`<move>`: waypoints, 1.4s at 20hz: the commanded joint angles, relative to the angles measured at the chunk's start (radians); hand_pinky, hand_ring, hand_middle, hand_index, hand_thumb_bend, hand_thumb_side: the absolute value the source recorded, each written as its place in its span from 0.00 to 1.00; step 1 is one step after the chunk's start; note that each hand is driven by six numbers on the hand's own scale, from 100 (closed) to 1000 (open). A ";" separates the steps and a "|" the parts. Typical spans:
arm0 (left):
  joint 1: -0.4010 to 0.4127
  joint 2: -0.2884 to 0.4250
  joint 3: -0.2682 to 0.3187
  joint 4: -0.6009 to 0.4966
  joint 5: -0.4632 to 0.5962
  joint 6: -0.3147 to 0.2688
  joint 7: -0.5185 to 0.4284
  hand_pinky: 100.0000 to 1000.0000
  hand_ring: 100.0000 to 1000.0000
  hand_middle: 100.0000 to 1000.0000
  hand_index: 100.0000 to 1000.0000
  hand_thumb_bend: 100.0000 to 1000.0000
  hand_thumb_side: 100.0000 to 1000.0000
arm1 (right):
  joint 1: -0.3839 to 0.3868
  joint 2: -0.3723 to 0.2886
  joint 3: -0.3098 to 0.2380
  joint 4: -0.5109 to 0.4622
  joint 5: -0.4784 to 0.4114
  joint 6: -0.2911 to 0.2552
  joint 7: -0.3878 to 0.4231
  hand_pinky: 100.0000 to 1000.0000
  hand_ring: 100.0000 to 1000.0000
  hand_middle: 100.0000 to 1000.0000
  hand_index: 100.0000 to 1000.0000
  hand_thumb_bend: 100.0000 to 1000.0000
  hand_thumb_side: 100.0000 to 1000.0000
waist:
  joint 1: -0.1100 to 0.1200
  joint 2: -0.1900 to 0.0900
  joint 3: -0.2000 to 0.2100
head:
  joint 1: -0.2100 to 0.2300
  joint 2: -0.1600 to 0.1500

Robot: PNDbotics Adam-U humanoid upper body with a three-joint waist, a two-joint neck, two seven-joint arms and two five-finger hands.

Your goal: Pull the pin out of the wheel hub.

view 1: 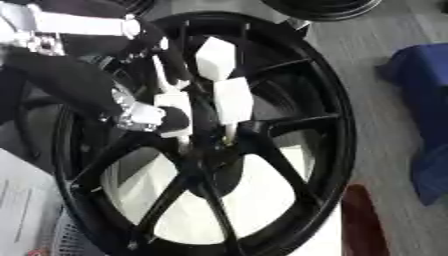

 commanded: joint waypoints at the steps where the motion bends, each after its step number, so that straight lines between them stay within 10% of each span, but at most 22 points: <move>1: -0.014 0.011 0.007 -0.010 -0.003 0.031 -0.030 0.68 0.67 0.69 0.78 0.40 0.45 | -0.008 -0.016 -0.011 -0.007 0.010 -0.003 0.003 0.80 0.59 0.54 0.77 0.00 0.75 | -0.005 -0.014 0.000 | 0.004 -0.001; 28: -0.005 0.017 0.025 -0.010 -0.060 -0.004 -0.047 0.69 0.69 0.68 0.78 0.40 0.46 | -0.008 -0.009 -0.010 -0.002 0.023 -0.006 0.012 0.80 0.59 0.54 0.78 0.00 0.78 | -0.009 0.000 0.002 | 0.004 -0.008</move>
